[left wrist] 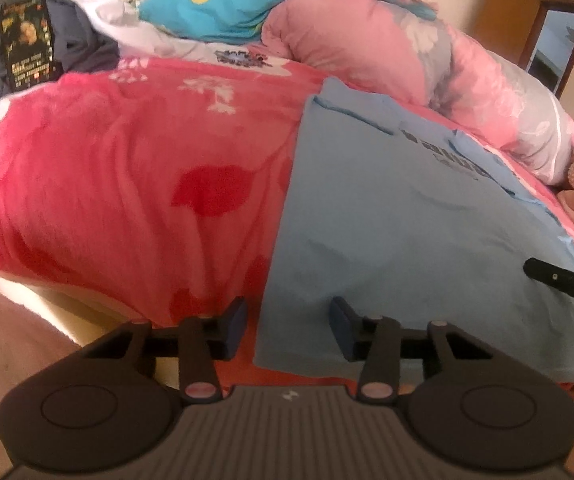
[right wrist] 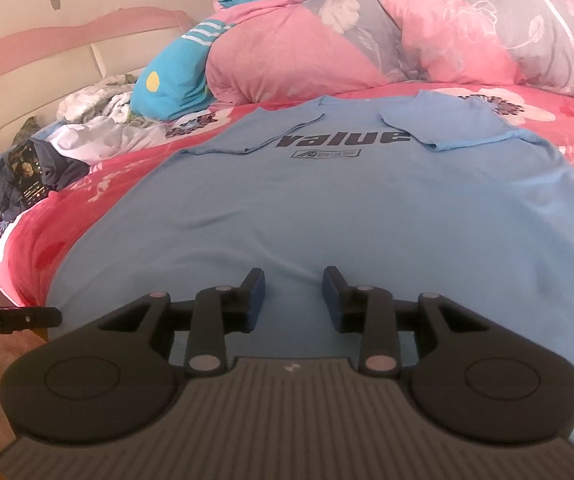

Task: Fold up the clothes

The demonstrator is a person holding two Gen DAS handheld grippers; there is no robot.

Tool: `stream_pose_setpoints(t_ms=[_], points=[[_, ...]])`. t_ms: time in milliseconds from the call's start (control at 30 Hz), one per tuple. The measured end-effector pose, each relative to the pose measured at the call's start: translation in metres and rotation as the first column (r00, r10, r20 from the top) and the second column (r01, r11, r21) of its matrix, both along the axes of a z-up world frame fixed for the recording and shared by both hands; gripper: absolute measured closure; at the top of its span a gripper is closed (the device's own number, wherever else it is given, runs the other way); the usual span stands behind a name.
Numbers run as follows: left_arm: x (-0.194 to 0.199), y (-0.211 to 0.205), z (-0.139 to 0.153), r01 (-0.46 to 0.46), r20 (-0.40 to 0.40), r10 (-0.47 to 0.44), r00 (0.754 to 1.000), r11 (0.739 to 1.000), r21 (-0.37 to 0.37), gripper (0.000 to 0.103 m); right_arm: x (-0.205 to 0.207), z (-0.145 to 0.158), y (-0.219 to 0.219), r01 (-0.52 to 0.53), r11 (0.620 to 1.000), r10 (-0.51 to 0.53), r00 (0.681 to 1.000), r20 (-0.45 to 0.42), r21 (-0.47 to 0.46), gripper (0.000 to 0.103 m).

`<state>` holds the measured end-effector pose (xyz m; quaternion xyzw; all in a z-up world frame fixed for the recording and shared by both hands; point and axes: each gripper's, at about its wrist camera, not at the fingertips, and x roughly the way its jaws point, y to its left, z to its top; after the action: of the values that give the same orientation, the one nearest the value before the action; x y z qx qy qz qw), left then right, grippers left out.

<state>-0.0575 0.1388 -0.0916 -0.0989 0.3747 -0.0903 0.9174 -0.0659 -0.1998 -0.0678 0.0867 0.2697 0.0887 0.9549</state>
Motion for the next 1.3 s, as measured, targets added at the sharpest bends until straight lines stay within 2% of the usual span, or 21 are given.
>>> stream_pose_setpoints(t_ms=[400, 567, 867, 1100, 1300], points=[[0.002, 0.015, -0.010, 0.011, -0.056, -0.015, 0.998, 0.997, -0.080, 0.076, 0.001, 0.002, 0.007, -0.003, 1.000, 0.003, 1.000, -0.011, -0.020, 0.062], [0.000, 0.019, -0.011, 0.004, -0.059, -0.011, 0.998, 0.994, -0.109, 0.091, 0.002, 0.003, 0.008, -0.004, 1.000, 0.003, 1.000, -0.017, -0.022, 0.062], [-0.006, 0.030, -0.005, -0.005, -0.034, -0.001, 0.999, 0.987, -0.160, 0.099, 0.004, 0.007, 0.016, -0.008, 0.999, 0.007, 1.000, -0.029, -0.052, 0.056], [-0.011, 0.036, 0.001, 0.020, 0.000, -0.020, 1.000, 0.978, -0.206, 0.100, 0.000, 0.021, 0.027, -0.032, 0.996, 0.033, 0.999, 0.004, -0.078, 0.056], [-0.008, 0.049, -0.001, -0.023, -0.043, 0.009, 0.999, 0.941, -0.337, 0.100, -0.007, 0.036, 0.046, -0.125, 0.989, 0.129, 0.990, 0.055, -0.073, 0.056]])
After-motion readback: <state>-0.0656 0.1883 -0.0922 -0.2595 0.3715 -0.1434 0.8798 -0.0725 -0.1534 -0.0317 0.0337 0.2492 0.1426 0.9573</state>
